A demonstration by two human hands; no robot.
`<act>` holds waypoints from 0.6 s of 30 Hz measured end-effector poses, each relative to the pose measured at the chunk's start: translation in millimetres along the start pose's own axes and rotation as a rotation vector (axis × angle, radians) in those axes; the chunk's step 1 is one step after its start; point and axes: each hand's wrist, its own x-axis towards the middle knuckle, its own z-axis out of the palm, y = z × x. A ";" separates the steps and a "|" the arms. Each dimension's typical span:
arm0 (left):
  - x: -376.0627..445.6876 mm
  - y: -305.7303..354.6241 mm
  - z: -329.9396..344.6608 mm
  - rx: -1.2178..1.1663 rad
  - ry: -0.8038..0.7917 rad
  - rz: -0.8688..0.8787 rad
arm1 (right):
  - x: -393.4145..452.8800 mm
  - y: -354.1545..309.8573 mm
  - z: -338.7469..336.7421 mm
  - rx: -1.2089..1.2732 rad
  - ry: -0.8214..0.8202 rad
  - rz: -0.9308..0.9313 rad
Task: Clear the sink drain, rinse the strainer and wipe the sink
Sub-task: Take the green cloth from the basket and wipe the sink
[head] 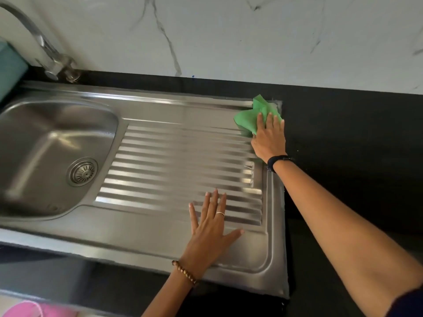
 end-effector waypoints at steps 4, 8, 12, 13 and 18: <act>-21.9 -4.7 6.3 0.035 0.006 -0.024 | -43.4 -8.1 5.7 -0.033 -0.011 -0.005; -46.2 -14.3 8.2 0.051 0.069 -0.042 | -102.7 -20.9 13.1 -0.004 -0.003 0.014; -74.0 -25.3 8.7 0.092 0.117 -0.077 | -171.2 -39.5 19.7 0.013 -0.031 0.055; -81.6 -29.3 9.0 0.094 0.131 -0.097 | -188.0 -44.0 21.6 0.014 -0.035 0.065; -116.6 -50.8 10.2 0.112 0.177 -0.147 | -257.4 -60.3 27.2 0.043 -0.085 0.132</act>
